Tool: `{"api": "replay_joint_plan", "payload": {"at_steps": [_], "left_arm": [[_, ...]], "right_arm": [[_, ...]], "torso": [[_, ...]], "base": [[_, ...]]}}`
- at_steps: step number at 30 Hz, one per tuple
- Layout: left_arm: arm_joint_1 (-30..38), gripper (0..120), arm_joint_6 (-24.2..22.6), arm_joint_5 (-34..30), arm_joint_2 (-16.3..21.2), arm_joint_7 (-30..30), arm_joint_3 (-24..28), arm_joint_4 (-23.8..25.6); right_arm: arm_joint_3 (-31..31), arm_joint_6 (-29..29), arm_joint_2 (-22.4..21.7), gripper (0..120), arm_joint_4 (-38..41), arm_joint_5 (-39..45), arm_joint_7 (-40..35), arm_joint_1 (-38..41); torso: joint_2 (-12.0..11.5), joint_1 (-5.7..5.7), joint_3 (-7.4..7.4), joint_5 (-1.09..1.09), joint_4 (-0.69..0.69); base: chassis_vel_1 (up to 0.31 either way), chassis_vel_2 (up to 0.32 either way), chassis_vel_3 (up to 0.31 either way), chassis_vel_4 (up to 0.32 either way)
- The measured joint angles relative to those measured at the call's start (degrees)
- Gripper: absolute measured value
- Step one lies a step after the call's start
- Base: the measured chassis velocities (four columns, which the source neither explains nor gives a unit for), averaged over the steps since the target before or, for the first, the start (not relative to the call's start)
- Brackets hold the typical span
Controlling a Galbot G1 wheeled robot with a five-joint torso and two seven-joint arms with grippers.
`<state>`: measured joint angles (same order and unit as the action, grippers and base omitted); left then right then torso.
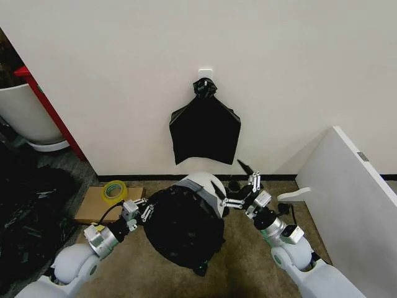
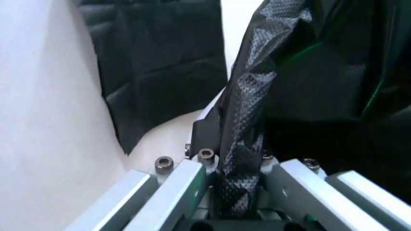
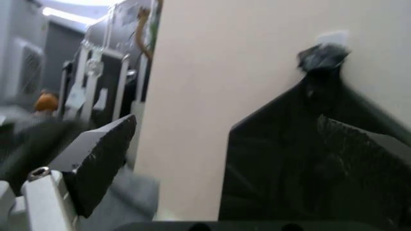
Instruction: Place the garbage bag over the trash bin.
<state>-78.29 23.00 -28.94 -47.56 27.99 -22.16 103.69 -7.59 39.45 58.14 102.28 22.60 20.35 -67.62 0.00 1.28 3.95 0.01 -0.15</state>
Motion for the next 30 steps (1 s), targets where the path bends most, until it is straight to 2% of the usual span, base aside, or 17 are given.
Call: {"api": "replay_joint_plan", "payload": {"at_steps": [13,21,27,30], "left_arm": [[0.3,0,0.7,-0.3,0.1,3.2,-0.1,-0.1],[0.3,0,0.4,-1.6,0.2,6.2,-0.6,0.2],[0.9,0,0.3,-2.3,-0.2,6.1,-0.6,-1.2],[1.5,0,0.0,-3.4,-0.8,4.8,-0.5,-2.2]], "right_arm": [[3.0,-1.0,1.4,100,-3.0,-10.3,-2.9,0.7],[2.4,-2.6,1.5,100,-4.5,-17.8,-9.7,1.3],[1.9,-2.9,0.8,100,-4.0,-17.0,-11.2,1.3],[1.9,-2.3,0.4,100,-2.0,-11.4,-10.5,1.1]], "torso": [[0.0,0.00,0.00,0.00,0.00],[0.0,0.00,0.00,0.00,0.00],[0.0,0.00,0.00,0.00,0.00],[0.0,0.00,0.00,0.00,0.00]], "base": [[0.000,0.000,0.000,0.000],[0.000,0.000,0.000,0.000],[0.000,0.000,0.000,0.000],[0.000,0.000,0.000,0.000]]}}
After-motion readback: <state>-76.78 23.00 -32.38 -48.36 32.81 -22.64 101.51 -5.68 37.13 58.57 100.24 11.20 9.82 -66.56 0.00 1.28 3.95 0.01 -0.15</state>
